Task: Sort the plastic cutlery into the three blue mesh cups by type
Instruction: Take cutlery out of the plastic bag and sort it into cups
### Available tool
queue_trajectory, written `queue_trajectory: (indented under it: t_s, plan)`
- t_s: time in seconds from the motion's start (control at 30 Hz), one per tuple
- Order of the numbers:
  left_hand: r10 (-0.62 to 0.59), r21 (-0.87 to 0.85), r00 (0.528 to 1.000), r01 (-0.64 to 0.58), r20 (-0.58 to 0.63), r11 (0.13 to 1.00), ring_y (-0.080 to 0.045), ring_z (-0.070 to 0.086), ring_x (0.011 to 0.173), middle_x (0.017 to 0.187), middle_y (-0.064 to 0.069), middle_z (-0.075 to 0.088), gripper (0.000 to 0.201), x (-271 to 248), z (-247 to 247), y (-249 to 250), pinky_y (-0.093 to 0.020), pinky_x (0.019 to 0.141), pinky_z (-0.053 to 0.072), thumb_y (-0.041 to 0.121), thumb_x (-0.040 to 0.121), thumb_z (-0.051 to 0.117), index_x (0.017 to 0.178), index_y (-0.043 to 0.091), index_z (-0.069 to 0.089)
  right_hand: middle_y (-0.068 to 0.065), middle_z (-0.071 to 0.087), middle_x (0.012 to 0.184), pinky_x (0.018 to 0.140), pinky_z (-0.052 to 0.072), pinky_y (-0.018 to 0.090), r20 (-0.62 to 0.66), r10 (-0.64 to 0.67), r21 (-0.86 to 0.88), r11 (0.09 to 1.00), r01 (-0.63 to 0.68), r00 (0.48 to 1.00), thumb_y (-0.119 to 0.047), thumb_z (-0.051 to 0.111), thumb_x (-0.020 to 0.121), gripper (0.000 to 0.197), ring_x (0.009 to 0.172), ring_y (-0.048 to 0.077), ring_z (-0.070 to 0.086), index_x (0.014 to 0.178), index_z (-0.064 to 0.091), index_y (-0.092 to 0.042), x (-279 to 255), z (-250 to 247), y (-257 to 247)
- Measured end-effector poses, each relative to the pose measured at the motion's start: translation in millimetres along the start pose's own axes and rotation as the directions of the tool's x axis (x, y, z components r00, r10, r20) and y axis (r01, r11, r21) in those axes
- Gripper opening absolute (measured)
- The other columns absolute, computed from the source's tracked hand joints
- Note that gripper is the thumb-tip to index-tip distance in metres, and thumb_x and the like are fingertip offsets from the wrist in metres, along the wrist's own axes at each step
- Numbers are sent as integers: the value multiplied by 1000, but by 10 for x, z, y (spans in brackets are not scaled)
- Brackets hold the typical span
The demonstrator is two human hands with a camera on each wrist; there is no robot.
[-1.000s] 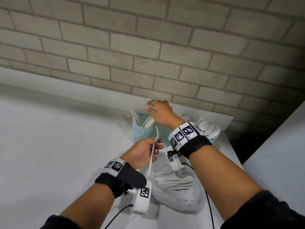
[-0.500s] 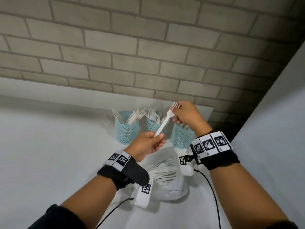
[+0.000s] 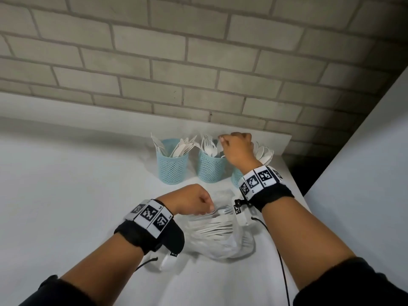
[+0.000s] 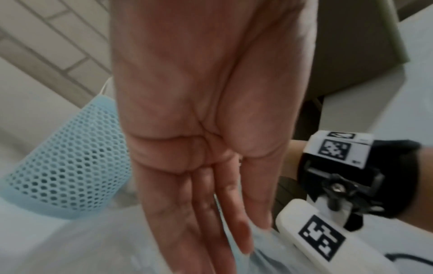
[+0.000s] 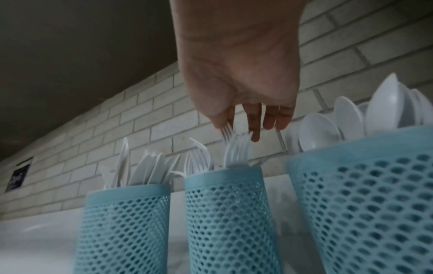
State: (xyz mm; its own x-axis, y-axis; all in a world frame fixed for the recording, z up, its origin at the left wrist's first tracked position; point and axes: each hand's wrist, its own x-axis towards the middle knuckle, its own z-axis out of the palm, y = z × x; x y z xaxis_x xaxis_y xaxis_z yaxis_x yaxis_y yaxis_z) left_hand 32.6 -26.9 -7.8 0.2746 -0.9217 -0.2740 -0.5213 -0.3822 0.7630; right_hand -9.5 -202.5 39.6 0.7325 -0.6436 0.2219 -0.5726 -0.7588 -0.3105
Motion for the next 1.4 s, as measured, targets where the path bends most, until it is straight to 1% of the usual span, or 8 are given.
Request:
queue_trajectory:
  t_s: [0.17,0.33,0.43,0.53,0.63,0.8,1.0,1.4]
  plan:
    - [66,296,998,-70,21,953,-12,59,104,118,0,64,29,-15,132,-1,-14,82,36,25,90,60,116,14,65,14,39,141,102,28,40,86,8,-20,1000,-7,996,-28,39,98,39,128,35,28,137,44,-27,-43,-83,-26]
    - [114,488,993,-99,-1,867,-22,54,112,124,-8,56,39,20,265,34,-23,90,39,28,89,59,125,13,58,5,62,95,79,44,26,92,-110,240,967,85,990,-11,54,90,17,83,14,55,96,70,-11,-328,-395,-34]
    - [126,574,992,-99,-8,813,-27,54,111,123,-11,55,40,36,315,60,-29,92,41,30,89,58,123,10,58,-6,63,88,76,41,22,478,-144,119,988,98,867,-20,62,87,15,82,8,57,98,72,-16,-573,-511,-12]
    - [131,682,991,-104,11,724,-29,53,109,120,-13,55,35,46,350,83,-33,89,41,27,90,56,116,4,58,-9,62,87,66,39,20,654,-75,-37,991,130,752,-25,66,85,19,82,8,55,102,72,-20,-773,-437,28]
    - [116,723,993,-81,1,686,-29,53,109,118,-13,55,33,48,367,72,-33,88,41,29,90,56,111,4,56,-4,64,95,59,43,17,686,6,-116,988,101,728,-23,68,83,24,78,10,54,106,71,-19,-928,-308,77]
    - [84,652,996,-60,-5,756,-25,53,110,118,-9,58,37,52,303,33,-32,89,42,35,88,59,114,8,56,4,55,104,81,56,30,675,119,-183,983,8,728,-8,68,82,40,84,22,60,120,62,-17,-1041,-217,169]
    - [105,693,993,-117,60,711,-26,55,103,114,-11,58,33,13,306,49,-32,82,43,30,89,54,113,8,54,7,54,122,65,50,23,643,119,-195,981,12,757,-5,62,86,43,81,20,55,126,58,-19,-1073,-256,194]
    - [94,557,994,-112,62,823,-18,46,81,95,-4,59,22,9,226,32,-25,68,34,27,92,50,99,8,57,2,52,99,53,42,17,648,118,-206,978,24,752,-4,59,87,41,70,16,53,125,59,-19,-1092,-260,209]
